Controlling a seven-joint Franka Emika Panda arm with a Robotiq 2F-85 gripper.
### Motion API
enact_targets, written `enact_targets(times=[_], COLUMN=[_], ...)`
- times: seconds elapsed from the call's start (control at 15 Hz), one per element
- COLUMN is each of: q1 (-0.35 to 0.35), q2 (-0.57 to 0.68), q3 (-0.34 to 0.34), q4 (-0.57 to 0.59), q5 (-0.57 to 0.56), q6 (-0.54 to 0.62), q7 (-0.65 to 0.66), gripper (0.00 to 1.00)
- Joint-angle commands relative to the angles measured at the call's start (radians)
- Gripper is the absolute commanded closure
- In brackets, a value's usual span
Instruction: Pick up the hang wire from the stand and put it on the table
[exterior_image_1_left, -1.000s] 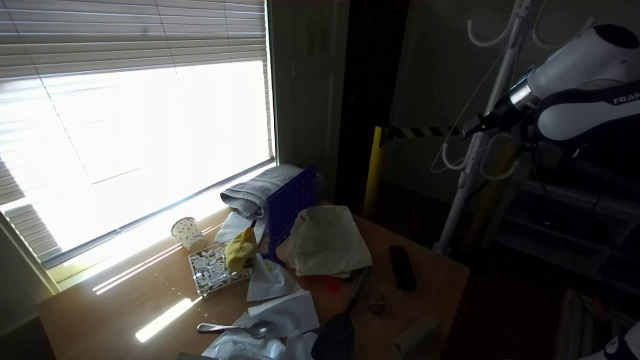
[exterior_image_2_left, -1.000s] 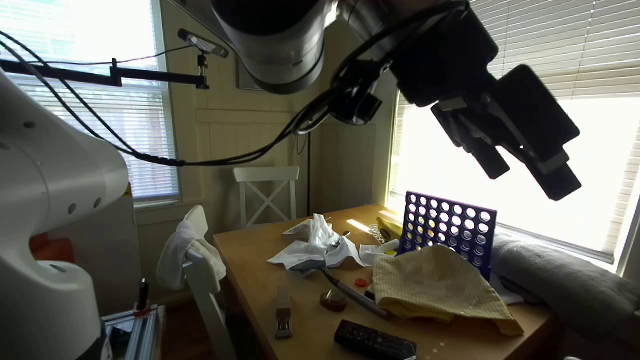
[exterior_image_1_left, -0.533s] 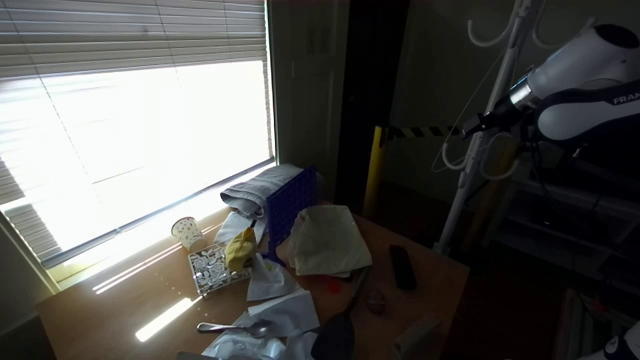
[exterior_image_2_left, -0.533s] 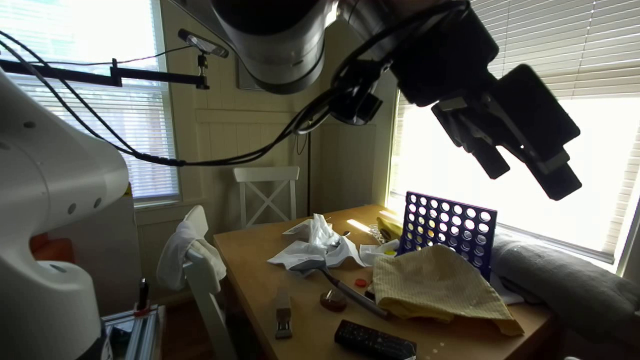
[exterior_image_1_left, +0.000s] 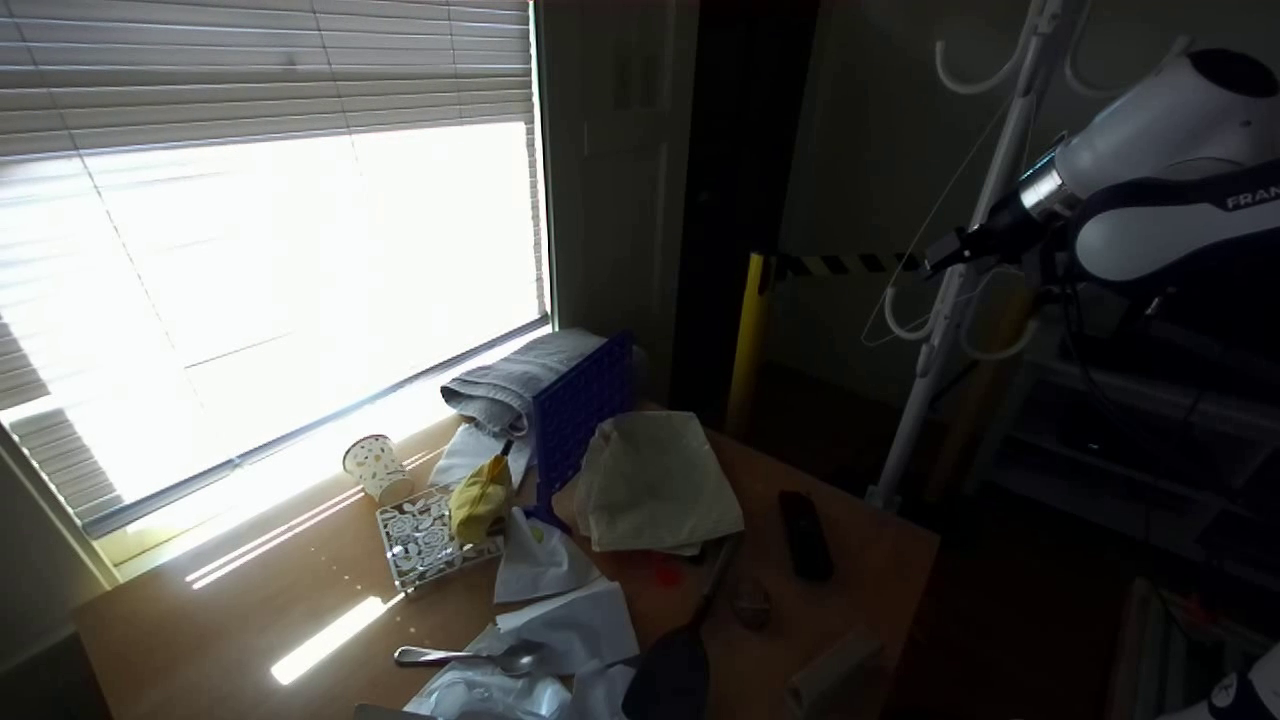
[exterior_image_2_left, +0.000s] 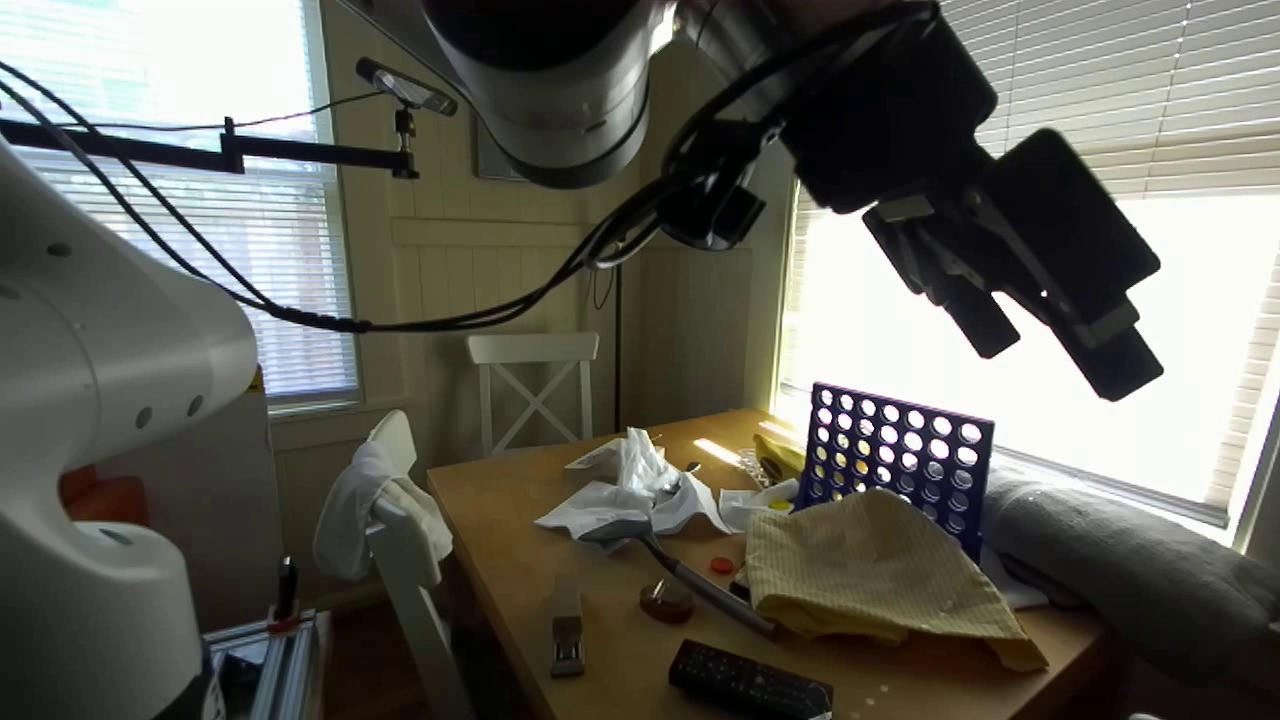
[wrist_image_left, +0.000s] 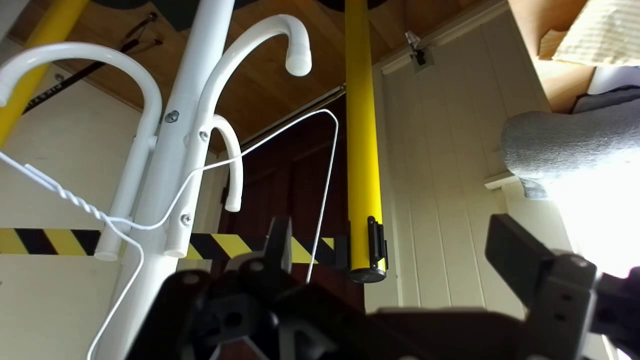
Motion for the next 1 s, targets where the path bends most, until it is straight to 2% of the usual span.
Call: enact_targets(times=[0.0,0.13,0.6,0.93], q1=[0.015,0.013,-0.107,-0.189], q2=[0.001,0.003,0.051,0.098], q3=[-0.017,-0.016,0.068,0.15], q4=[0.002,0.003,0.053,0.075], q5=[-0.019,-0.018,-0.06,-0.062], q6=[-0.003,0.002,0.04,0.159], q7=[0.012,0.017,0.163,0.239], gripper=[0.0,0.0,0.0,0.0])
